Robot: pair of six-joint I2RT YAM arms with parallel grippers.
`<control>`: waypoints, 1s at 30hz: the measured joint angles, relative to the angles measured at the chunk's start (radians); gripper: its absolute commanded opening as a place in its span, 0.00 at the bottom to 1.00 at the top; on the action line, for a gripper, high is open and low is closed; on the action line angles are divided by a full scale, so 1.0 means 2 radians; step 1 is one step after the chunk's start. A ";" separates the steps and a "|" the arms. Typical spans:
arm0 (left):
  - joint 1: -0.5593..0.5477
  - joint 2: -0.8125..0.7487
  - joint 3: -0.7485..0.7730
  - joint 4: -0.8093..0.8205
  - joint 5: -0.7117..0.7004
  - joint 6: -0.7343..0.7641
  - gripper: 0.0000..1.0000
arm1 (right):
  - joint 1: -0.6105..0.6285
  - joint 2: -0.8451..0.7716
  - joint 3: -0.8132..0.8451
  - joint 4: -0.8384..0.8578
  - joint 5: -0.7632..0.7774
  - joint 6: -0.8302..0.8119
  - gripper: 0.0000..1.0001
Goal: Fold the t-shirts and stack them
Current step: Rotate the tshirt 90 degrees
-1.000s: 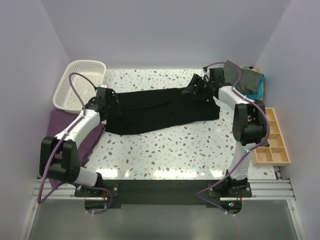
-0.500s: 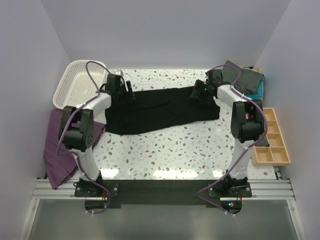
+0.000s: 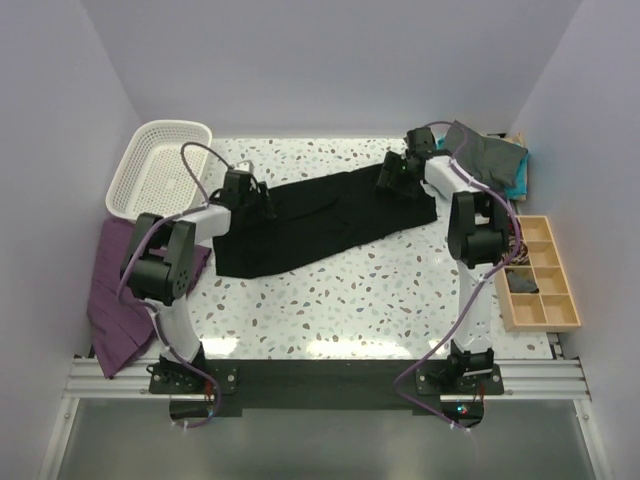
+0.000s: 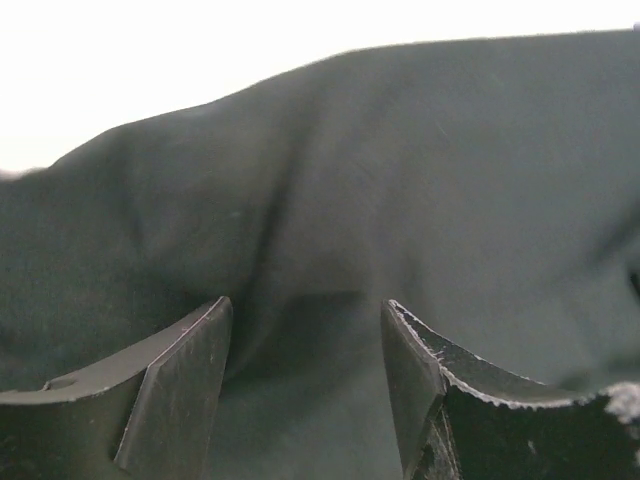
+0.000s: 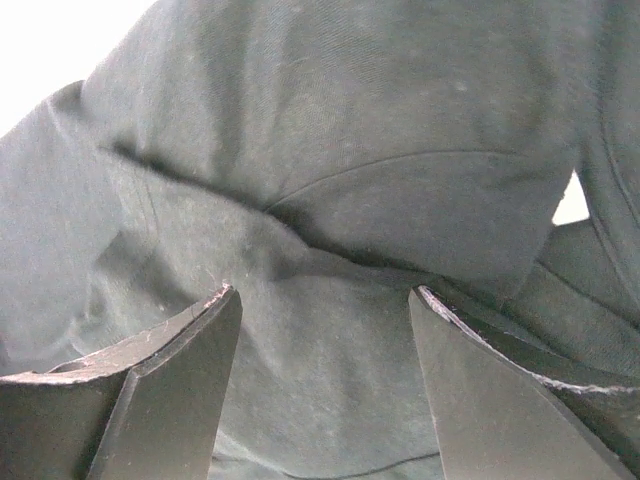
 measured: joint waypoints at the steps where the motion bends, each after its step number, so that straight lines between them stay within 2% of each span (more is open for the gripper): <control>1: -0.009 -0.016 -0.020 0.005 -0.001 -0.004 0.66 | 0.002 0.014 0.023 -0.009 0.000 -0.001 0.73; 7: -0.088 -0.086 -0.112 0.023 0.008 -0.036 0.64 | 0.014 0.117 0.204 -0.070 -0.002 -0.011 0.73; 11: -0.141 -0.126 -0.158 0.027 0.027 -0.062 0.64 | 0.023 0.187 0.329 -0.101 -0.016 -0.015 0.77; 13: -0.170 -0.148 -0.183 0.028 0.041 -0.079 0.63 | 0.025 0.200 0.350 -0.101 -0.028 -0.015 0.80; 17: -0.231 -0.192 -0.229 0.025 0.079 -0.111 0.63 | 0.030 0.205 0.353 -0.087 -0.069 -0.010 0.81; 20: -0.268 -0.204 -0.237 0.011 0.103 -0.121 0.62 | 0.034 0.213 0.356 -0.064 -0.113 -0.001 0.82; 24: -0.283 -0.215 -0.234 -0.024 0.115 -0.123 0.67 | 0.037 0.220 0.346 -0.014 -0.178 0.020 0.83; 26: -0.282 -0.219 -0.216 -0.058 0.102 -0.115 0.70 | 0.036 0.213 0.325 0.015 -0.200 0.027 0.84; 30: -0.277 -0.218 -0.136 -0.117 0.043 -0.088 0.77 | 0.031 0.150 0.219 0.060 -0.215 0.024 0.85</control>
